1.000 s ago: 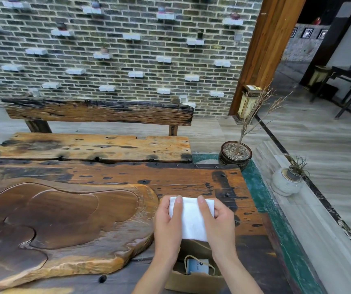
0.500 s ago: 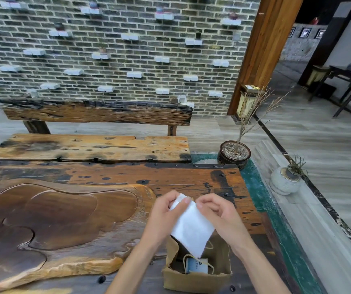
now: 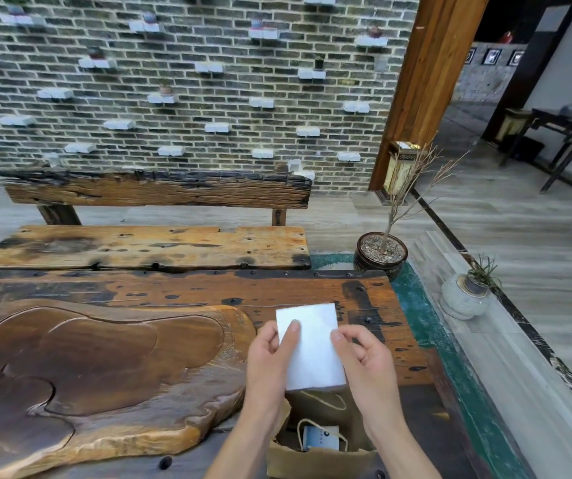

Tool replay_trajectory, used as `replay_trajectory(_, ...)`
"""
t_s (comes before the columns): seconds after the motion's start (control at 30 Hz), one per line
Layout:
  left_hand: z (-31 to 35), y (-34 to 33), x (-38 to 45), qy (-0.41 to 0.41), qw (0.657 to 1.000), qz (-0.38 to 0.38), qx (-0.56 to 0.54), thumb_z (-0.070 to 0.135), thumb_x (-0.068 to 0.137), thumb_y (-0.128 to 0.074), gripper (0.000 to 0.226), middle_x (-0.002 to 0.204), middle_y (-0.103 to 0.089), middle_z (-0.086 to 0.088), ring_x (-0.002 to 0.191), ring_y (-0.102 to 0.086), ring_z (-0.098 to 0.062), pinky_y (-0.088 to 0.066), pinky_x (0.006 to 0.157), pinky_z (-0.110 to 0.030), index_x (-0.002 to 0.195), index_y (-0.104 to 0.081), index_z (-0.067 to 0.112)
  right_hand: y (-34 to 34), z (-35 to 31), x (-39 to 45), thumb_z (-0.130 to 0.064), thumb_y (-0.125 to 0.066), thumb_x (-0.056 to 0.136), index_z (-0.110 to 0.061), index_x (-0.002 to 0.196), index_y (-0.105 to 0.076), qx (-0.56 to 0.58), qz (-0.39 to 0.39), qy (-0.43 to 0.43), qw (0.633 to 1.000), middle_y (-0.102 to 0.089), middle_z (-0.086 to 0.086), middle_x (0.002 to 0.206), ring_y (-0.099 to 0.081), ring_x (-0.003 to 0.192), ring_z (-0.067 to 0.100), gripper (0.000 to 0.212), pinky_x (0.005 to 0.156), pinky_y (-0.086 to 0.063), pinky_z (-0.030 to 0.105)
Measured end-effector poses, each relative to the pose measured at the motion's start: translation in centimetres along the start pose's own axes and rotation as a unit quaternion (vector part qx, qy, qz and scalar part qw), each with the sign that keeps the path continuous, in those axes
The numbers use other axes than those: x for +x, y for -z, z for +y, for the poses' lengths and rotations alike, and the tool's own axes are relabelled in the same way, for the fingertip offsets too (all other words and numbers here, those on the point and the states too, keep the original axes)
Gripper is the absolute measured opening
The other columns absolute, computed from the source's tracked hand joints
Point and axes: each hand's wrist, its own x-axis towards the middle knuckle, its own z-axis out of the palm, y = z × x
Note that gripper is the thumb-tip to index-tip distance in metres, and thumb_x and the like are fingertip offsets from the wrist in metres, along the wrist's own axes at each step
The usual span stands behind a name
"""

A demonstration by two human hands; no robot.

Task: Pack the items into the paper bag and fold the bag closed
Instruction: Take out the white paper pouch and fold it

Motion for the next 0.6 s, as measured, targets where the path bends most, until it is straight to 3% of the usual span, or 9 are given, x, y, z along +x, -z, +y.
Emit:
replay_trajectory(0.07, -0.3, -0.6, -0.2, -0.013, 1.0, 0.013, 0.001, 0.027, 0.095, -0.058, 0.021, 0.084, -0.071, -0.011, 0.073, -0.063, -0.021, -0.049, 0.065, -0.037, 0.09, -0.062, 0.007, -0.4, -0.1, -0.4, -0.025, -0.06, 0.096, -0.013, 0.091, -0.069, 0.039, -0.01, -0.011, 0.999, -0.076, 0.008, 0.08, -0.066, 0.07, 0.016, 0.016, 0.061, -0.047, 0.031)
replay_trajectory(0.13, -0.4, -1.0, -0.3, -0.026, 0.999, 0.012, 0.022, 0.03, 0.097, -0.055, 0.027, 0.079, -0.068, -0.009, 0.07, -0.061, -0.019, -0.048, 0.062, -0.034, 0.091, -0.059, 0.004, -0.8, -0.5, -0.4, -0.024, -0.057, 0.097, -0.007, 0.093, -0.068, 0.071, -0.015, -0.026, 0.997, -0.075, 0.006, 0.08, -0.067, 0.068, 0.012, 0.021, 0.057, -0.049, 0.025)
replay_trajectory(0.2, -0.5, -1.3, -0.5, -0.042, 0.998, 0.018, 0.044, 0.029, 0.098, -0.053, 0.029, 0.076, -0.063, -0.006, 0.067, -0.057, -0.016, -0.046, 0.059, -0.031, 0.09, -0.057, 0.002, -1.3, -0.7, -0.1, -0.027, -0.055, 0.098, -0.008, 0.094, -0.07, 0.065, 0.002, -0.028, 0.997, -0.075, 0.01, 0.081, -0.066, 0.067, 0.013, 0.024, 0.057, -0.049, 0.028)
replay_trajectory(0.3, -0.8, -1.4, -0.5, -0.069, 0.995, 0.027, 0.072, 0.032, 0.098, -0.052, 0.03, 0.075, -0.057, -0.008, 0.069, -0.05, -0.018, -0.041, 0.062, -0.038, 0.087, -0.056, 0.005, -1.9, -0.4, 0.4, -0.033, -0.053, 0.099, -0.014, 0.092, -0.07, 0.027, 0.041, -0.015, 0.999, -0.074, 0.014, 0.081, -0.065, 0.066, 0.023, 0.027, 0.059, -0.047, 0.036)
replay_trajectory(0.5, -1.1, -1.0, -0.1, -0.106, 0.987, 0.052, 0.105, 0.047, 0.088, -0.052, 0.041, 0.081, -0.055, -0.026, 0.068, -0.049, -0.02, -0.04, 0.062, -0.041, 0.08, -0.055, 0.007, -2.0, -0.3, 0.6, -0.038, -0.054, 0.098, -0.015, 0.078, -0.063, -0.031, 0.066, 0.028, 0.997, -0.07, 0.015, 0.065, -0.061, 0.054, 0.026, 0.031, 0.051, -0.042, 0.034)
replay_trajectory(0.6, -1.4, -1.0, 0.0, -0.11, 0.987, 0.066, 0.101, 0.046, 0.089, -0.052, 0.043, 0.08, -0.053, -0.027, 0.068, -0.047, -0.02, -0.038, 0.062, -0.041, 0.079, -0.053, 0.005, -2.0, 0.0, 0.9, -0.043, -0.055, 0.096, -0.015, 0.076, -0.061, -0.05, 0.065, 0.037, 0.996, -0.068, 0.016, 0.065, -0.063, 0.06, 0.038, 0.035, 0.05, -0.041, 0.034)
